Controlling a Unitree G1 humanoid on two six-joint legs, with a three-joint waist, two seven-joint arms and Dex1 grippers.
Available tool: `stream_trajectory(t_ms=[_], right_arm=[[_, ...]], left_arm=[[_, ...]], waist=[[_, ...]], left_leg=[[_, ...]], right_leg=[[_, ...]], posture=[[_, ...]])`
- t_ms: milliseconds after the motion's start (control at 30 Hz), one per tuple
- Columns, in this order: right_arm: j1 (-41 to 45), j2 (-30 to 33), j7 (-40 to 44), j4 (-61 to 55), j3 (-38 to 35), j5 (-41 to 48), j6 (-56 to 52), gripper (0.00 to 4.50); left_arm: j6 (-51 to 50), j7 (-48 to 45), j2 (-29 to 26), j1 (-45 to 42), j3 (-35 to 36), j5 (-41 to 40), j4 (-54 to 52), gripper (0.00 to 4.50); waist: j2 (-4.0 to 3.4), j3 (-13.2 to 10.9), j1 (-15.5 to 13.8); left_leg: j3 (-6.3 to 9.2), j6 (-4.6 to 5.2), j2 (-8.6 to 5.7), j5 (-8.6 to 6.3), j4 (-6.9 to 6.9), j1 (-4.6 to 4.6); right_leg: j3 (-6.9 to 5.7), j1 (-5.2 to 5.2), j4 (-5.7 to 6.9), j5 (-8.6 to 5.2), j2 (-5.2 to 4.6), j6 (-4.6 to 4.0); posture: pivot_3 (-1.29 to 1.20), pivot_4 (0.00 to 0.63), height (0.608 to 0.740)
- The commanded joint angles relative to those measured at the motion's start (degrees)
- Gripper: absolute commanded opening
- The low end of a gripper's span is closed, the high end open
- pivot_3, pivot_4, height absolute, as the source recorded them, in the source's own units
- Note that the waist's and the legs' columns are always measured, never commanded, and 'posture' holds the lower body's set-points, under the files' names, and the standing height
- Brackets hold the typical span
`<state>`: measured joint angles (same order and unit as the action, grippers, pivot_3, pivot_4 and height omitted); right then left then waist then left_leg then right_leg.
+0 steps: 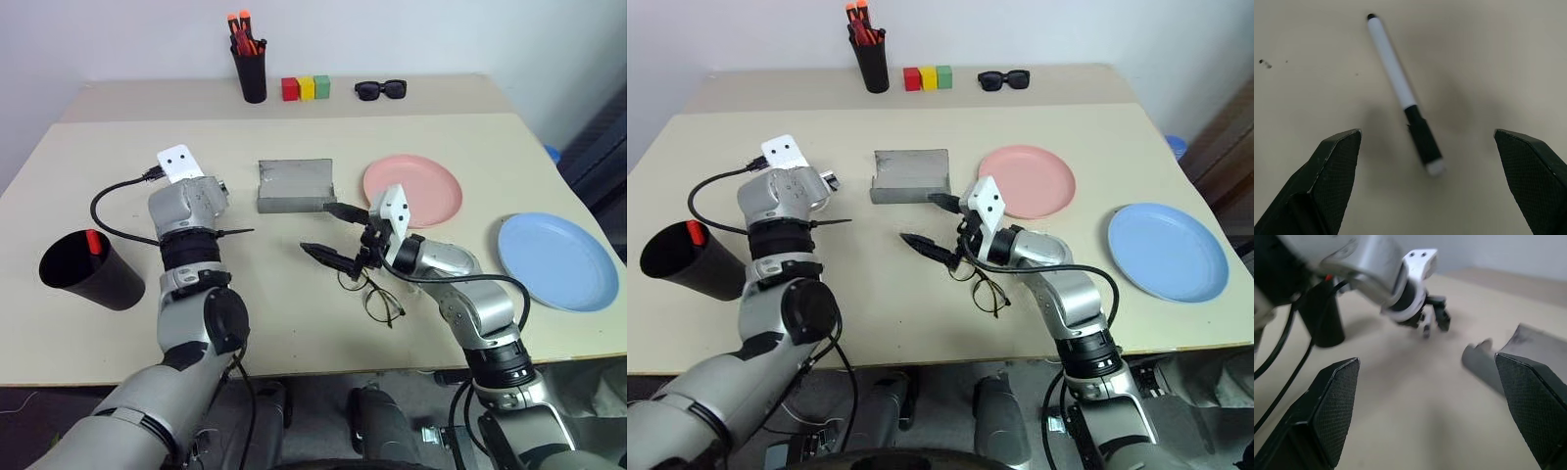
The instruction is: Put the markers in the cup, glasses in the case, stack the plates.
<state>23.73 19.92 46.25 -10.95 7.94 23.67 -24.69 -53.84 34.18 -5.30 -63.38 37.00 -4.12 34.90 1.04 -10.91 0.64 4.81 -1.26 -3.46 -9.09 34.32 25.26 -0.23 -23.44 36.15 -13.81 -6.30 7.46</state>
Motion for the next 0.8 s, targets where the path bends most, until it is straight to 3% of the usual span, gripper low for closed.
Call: stream_trajectory(t_ms=[33,200,300,533,700,800], right_arm=[[-0.31,1.03,1.55,-3.46,0.62,0.82,0.03,4.50],[-0.83,1.04,1.61,-3.58,0.85,0.69,0.25,4.50],[-0.77,0.99,1.74,-3.11,0.94,0.53,0.60,4.50],[-0.48,0.73,1.84,-2.51,1.20,0.31,0.98,4.50],[-0.31,0.75,1.65,-1.78,0.97,0.03,1.37,4.50],[-0.59,0.84,1.53,-1.41,1.00,-0.46,1.92,4.50]], left_arm=[[5.89,2.12,-2.45,-2.80,0.86,-1.90,6.06,4.46],[11.01,2.05,-4.98,-3.81,0.15,-4.13,13.37,4.46],[12.27,3.06,-5.86,-3.90,0.06,-5.25,15.32,3.71],[14.73,1.29,-5.67,-3.26,-2.74,-6.49,13.16,0.13],[26.63,-10.07,-5.32,2.60,-15.98,-1.35,-3.05,0.03],[32.69,-15.13,-5.77,8.91,-19.32,-1.44,-17.36,0.03]], waist=[[0.00,0.00,0.01],[0.00,0.00,0.02],[-0.01,0.01,0.03],[-0.01,0.01,-0.31],[0.01,0.00,0.00],[0.01,0.00,0.30]], left_leg=[[-0.01,0.00,0.00,0.00,0.00,0.00],[-0.01,-0.02,0.00,0.01,0.00,-0.01],[-0.02,-0.02,0.00,0.01,-0.01,-0.03],[-0.01,-0.04,-0.04,0.02,-0.01,-0.03],[-0.04,-0.06,-0.05,0.03,-0.03,0.01],[-0.09,-0.09,-0.03,0.04,-0.11,0.02]], right_leg=[[0.00,-0.01,0.00,0.00,0.00,0.00],[0.00,0.00,0.02,0.01,-0.02,0.01],[0.00,0.00,0.02,0.01,-0.02,0.01],[0.00,0.02,0.04,0.02,-0.08,0.04],[0.01,-0.02,0.02,0.03,-0.10,0.03],[0.06,-0.12,0.03,0.04,-0.10,0.01]], posture=[[0.00,0.150,0.740],[0.00,0.150,0.740],[0.00,0.150,0.740],[0.00,0.150,0.740],[0.00,0.150,0.740],[0.00,0.150,0.740]])
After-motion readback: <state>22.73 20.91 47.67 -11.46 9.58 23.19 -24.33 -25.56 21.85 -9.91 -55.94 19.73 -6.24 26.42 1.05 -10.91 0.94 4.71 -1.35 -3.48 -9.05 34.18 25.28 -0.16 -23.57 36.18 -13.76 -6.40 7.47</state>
